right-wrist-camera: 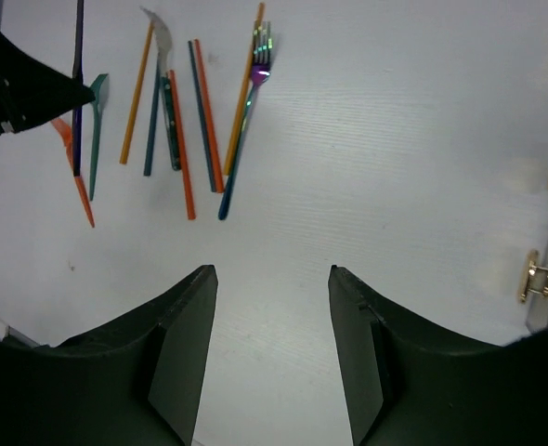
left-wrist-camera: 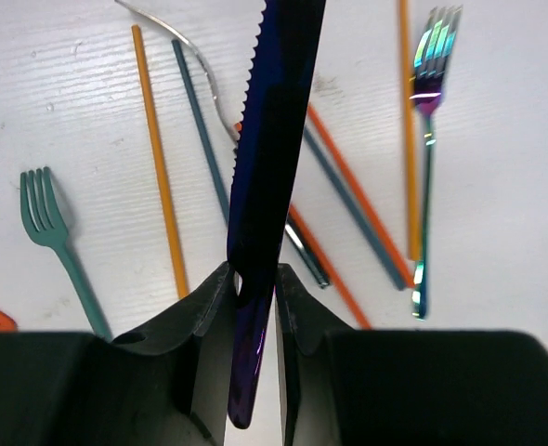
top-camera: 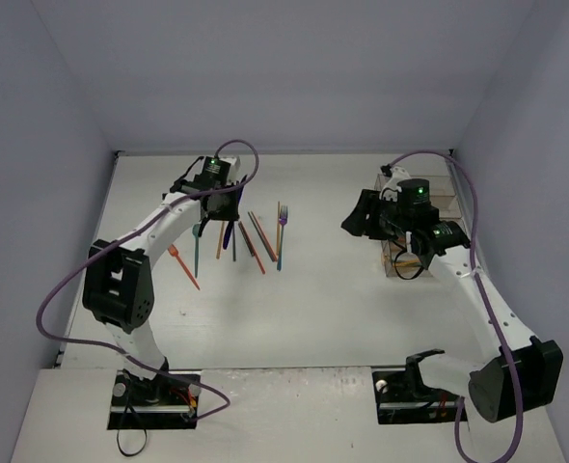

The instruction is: Sort the eating utensils into containers

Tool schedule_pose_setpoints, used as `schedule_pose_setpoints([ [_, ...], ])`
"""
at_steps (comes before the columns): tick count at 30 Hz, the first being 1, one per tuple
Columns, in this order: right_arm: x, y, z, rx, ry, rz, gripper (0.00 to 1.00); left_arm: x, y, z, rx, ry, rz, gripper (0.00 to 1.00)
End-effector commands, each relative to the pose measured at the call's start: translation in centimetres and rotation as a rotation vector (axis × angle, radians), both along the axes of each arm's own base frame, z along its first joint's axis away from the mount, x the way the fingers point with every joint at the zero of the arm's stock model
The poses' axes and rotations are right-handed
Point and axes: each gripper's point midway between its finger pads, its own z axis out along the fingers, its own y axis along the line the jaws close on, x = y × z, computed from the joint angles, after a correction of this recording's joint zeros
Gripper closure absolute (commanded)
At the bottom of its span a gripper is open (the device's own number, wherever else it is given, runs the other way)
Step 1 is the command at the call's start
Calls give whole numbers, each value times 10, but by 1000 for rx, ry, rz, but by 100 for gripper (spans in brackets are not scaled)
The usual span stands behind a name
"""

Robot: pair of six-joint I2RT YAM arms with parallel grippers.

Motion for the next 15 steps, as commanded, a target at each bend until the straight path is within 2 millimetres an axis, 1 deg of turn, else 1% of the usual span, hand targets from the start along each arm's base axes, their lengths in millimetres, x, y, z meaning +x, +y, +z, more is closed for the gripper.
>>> schedule_pose_setpoints([
  [1,6,48,40,51,-107,125,47,4,-30,83,-275,-105,94,100],
  [5,6,86,57,92,-157,198,43,-6,-71,120,-465,-121,110,100],
  [7,5,106,58,111,-159,232,43,-11,-85,139,-530,-139,110,100],
  [12,11,137,63,116,-180,262,43,-25,-118,175,-660,-166,109,100],
  [15,14,149,64,122,-183,269,45,-29,-128,188,-720,-186,106,100],
])
